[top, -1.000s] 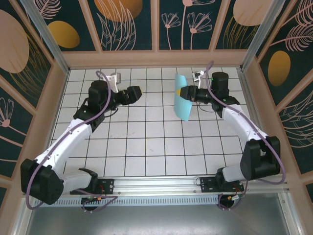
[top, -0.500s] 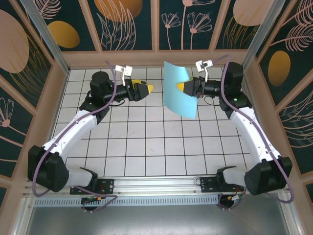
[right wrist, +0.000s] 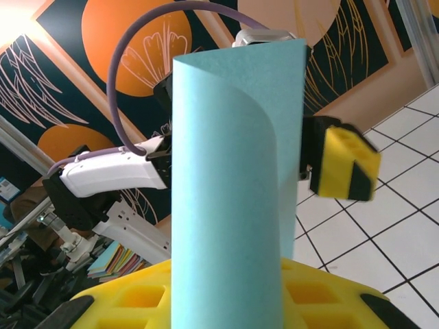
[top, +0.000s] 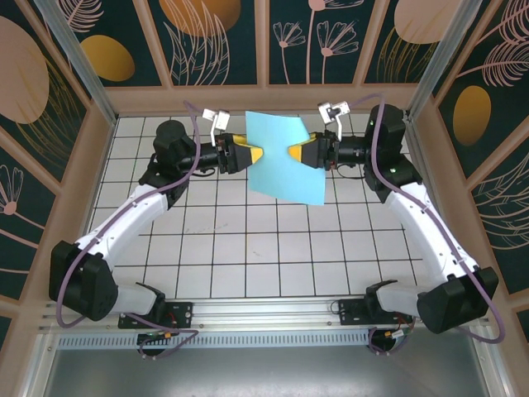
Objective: Fold a paper plane with a square sheet of paper (fold left side to right side)
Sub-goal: Place a square sheet of paper at the center of the table.
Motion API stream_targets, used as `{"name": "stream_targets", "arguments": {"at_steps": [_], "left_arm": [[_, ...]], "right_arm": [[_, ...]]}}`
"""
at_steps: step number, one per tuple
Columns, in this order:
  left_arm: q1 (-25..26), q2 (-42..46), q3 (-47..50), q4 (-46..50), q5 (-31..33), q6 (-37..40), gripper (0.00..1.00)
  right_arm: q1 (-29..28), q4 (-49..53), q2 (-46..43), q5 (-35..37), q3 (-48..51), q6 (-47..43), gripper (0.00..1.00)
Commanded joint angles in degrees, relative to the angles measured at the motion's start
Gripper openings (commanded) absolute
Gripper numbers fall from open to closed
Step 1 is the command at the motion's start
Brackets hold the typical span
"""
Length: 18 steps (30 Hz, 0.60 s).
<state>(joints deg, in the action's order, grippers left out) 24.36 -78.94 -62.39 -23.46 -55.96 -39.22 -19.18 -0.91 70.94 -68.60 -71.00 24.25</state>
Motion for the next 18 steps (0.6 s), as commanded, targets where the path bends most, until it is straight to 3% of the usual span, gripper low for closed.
{"name": "stream_targets", "arguments": {"at_steps": [1,4,8,15,18], "left_arm": [[0.29,0.09,-0.82,-2.77,-2.32,-0.22,0.56],[0.27,0.69,0.05,-1.81,-1.53,0.3,0.33],[0.3,1.1,1.25,1.71,0.2,2.0,0.02],[0.27,-0.11,8.7,5.7,6.38,0.27,0.0],[0.26,-2.39,11.77,7.09,8.69,-1.44,0.0]], "right_arm": [[0.73,1.5,0.84,1.15,-1.39,-2.14,0.3],[2.49,2.87,1.18,2.73,0.0,-2.53,0.31],[4.9,8.19,1.57,6.46,1.08,-5.24,0.45],[11.4,18.89,2.53,21.34,4.84,-8.51,0.75],[13.84,18.76,2.97,26.32,8.56,-7.08,0.79]]}}
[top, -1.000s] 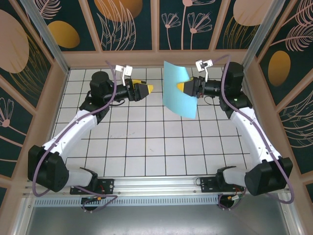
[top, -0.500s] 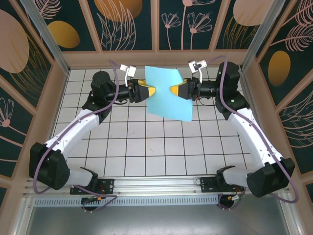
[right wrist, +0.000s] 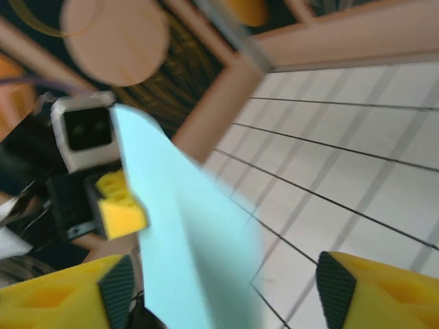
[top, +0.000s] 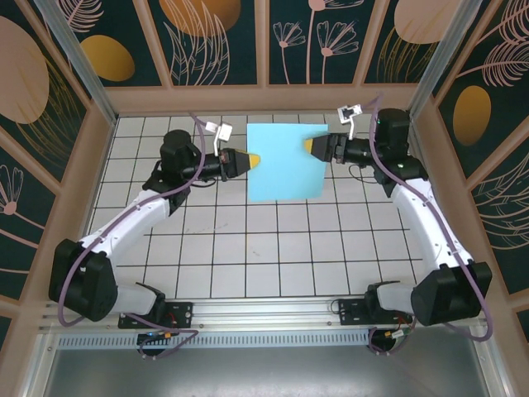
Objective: Fold a paper plane with a square sheet of paper (fold left side to right side)
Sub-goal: Place a square sheet of paper at the center of the table.
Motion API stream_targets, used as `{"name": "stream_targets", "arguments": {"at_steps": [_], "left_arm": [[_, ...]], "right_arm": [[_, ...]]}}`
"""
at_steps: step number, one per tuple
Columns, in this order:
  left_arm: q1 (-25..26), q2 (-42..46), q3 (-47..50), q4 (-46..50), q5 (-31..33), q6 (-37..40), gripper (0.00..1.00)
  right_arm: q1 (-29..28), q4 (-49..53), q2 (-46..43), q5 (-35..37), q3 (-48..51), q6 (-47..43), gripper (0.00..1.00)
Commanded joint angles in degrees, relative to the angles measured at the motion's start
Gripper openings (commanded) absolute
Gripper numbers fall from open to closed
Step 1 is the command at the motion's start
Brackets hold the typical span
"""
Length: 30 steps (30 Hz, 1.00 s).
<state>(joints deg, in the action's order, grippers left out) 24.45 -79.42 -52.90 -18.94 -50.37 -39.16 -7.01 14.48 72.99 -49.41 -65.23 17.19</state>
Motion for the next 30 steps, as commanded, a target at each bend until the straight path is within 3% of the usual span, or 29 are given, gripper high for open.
{"name": "stream_targets", "arguments": {"at_steps": [1,4,7,18,25,30], "left_arm": [[0.25,-2.71,3.38,2.48,3.81,-2.19,0.0],[0.17,-5.87,5.68,3.36,6.9,-3.55,0.0],[0.18,-10.02,5.97,5.92,9.61,-4.16,0.0],[0.14,-24.3,-2.43,16.65,15.13,1.7,0.0],[0.16,-26.91,-6.54,22.74,18.05,5.56,0.0],[0.12,-27.71,-7.46,23.79,18.46,6.1,0.0]], "right_arm": [[2.05,3.76,1.26,9.69,3.73,0.12,0.8],[1.83,5.92,2.93,16.27,5.54,-0.84,0.8],[1.47,4.58,3.89,17.74,8.97,-0.4,0.8],[-4.42,-2.72,9.25,17.91,16.35,2.84,0.77],[-9.59,-9.49,17.79,14.16,14.8,7.5,0.7],[-12.64,-10.41,25.53,15.83,10.35,9.45,0.68]]}}
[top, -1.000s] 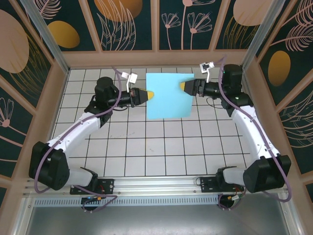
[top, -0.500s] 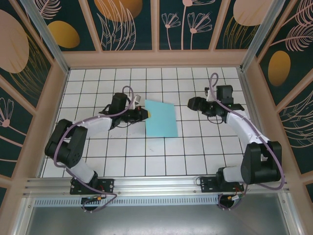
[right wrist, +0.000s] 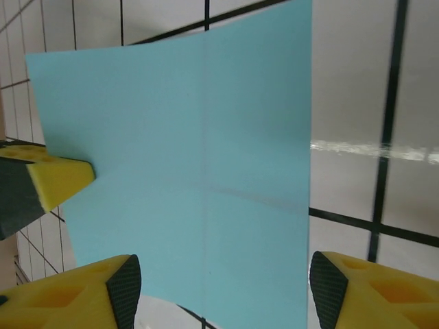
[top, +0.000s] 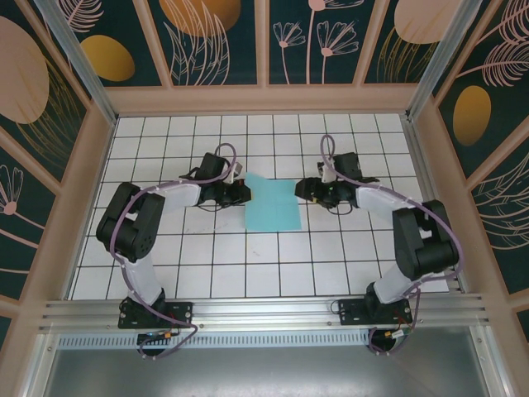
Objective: Fold a paper plane with a square sheet of paper (fold left side to right side)
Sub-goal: Place a square sheet of paper at the center of the table, then first fold in half a square sheet of paper at the center of the table.
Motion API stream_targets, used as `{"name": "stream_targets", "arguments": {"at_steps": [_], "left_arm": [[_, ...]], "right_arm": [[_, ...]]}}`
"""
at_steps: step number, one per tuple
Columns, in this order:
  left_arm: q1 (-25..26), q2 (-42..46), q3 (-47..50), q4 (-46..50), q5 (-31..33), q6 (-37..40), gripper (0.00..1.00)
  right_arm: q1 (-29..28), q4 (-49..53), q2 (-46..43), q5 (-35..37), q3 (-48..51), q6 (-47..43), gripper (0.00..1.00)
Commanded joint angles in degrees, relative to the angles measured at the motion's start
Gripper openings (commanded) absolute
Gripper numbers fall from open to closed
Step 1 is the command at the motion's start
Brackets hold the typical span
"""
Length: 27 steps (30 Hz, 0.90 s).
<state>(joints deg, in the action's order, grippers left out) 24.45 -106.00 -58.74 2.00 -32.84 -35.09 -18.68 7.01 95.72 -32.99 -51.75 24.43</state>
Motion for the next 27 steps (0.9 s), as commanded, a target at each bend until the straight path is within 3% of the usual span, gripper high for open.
{"name": "stream_targets", "arguments": {"at_steps": [1,15,23,27], "left_arm": [[0.16,-1.21,-1.81,3.1,1.15,2.19,0.0],[0.16,-2.88,-4.01,3.71,1.08,2.4,0.01],[0.16,-0.09,-1.99,-1.12,-4.27,-1.55,0.42],[0.15,2.34,0.02,-7.42,-8.43,-5.86,0.51]], "right_arm": [[-1.45,-3.1,4.24,-0.09,-4.1,2.62,0.68],[-4.97,2.74,13.64,6.22,-10.81,0.73,0.68],[-5.16,3.88,14.33,7.42,-10.22,0.1,0.68],[-5.38,3.59,14.51,7.24,-9.91,0.18,0.68]]}}
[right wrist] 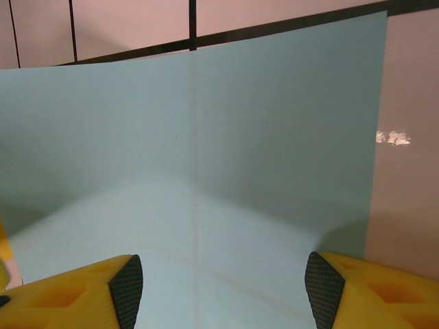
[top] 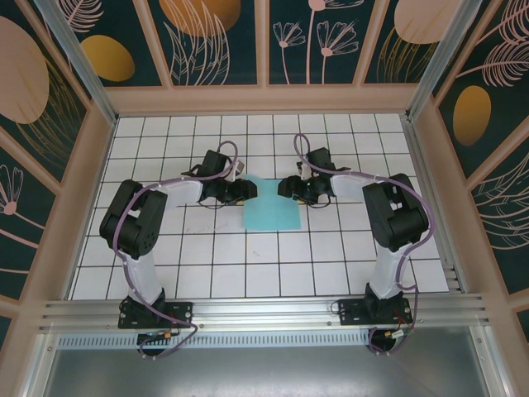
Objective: Fold a paper plane with a square sheet of paper (fold left side to right side)
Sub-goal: First fold in half a square sheet of paper at the center of the table.
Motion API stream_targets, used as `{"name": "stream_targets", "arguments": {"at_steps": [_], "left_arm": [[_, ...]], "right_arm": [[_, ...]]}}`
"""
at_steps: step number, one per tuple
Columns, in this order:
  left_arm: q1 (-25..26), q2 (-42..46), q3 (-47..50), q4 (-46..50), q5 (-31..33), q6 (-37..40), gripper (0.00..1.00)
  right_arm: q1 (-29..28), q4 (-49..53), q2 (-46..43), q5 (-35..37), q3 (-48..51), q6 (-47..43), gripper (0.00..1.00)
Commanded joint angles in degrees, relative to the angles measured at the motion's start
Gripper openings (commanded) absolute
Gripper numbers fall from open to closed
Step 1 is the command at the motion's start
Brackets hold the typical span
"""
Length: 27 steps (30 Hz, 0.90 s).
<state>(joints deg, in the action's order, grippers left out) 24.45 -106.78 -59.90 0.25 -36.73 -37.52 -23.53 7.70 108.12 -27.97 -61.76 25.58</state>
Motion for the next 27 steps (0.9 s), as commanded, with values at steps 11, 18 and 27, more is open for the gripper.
{"name": "stream_targets", "arguments": {"at_steps": [11,18,27], "left_arm": [[2.15,0.88,1.57,-15.93,-8.18,-10.45,0.54],[4.07,-2.09,-0.85,-18.0,-8.1,-11.98,0.55],[4.56,-4.14,-1.77,-18.82,-7.74,-12.76,0.55]], "right_arm": [[-0.39,-1.98,1.39,-1.56,1.12,1.16,0.68],[1.06,-6.35,-0.28,-5.71,1.88,3.97,0.68],[5.26,-12.0,-7.13,-11.46,5.36,7.19,0.68]]}}
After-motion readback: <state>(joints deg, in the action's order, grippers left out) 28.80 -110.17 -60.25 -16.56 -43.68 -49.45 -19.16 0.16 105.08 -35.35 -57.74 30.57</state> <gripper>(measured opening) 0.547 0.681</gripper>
